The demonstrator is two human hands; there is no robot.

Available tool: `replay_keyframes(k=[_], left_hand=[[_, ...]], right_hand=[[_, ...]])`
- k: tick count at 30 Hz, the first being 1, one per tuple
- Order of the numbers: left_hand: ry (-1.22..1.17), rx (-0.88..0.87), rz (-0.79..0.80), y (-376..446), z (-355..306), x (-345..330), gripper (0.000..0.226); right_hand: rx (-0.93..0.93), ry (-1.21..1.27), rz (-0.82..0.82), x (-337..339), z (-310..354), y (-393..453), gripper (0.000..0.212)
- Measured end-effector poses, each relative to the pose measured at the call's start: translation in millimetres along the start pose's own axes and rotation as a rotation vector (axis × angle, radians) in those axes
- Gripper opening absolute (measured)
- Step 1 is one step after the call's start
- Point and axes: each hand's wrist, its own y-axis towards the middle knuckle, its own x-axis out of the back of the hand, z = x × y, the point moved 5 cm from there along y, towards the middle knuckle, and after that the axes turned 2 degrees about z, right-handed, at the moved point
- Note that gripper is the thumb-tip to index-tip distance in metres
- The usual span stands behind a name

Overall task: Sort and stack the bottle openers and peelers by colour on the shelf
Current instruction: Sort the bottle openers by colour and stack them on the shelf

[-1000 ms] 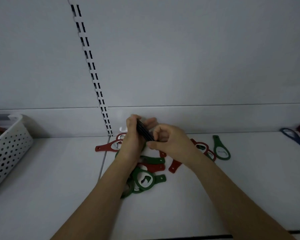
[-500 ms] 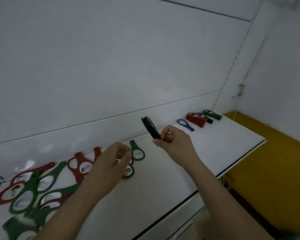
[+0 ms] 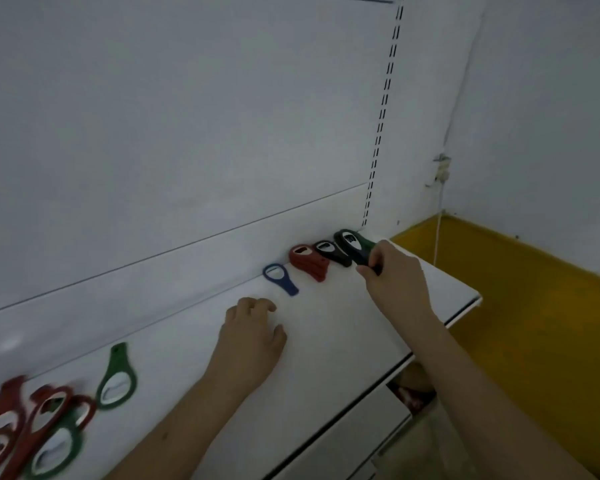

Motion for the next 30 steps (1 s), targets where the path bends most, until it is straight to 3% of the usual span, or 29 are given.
replay_keyframes(k=[5, 11, 26, 30], left_hand=[[0.092, 0.164, -0.122, 27, 6, -13, 0.052], [0.154, 0.186, -0.156, 29, 10, -16, 0.057], [0.185, 0.197, -0.145, 32, 13, -19, 0.055], [0.184, 0.197, -0.158, 32, 15, -21, 0.058]], right_hand=[[0.158, -0.146, 0.117, -27, -7, 58, 0.02], [0.25, -0.238, 0.19, -59, -6, 80, 0.005], [0.173, -0.248, 0.198, -85, -2, 94, 0.032], [0.148, -0.205, 0.169, -82, -2, 93, 0.03]])
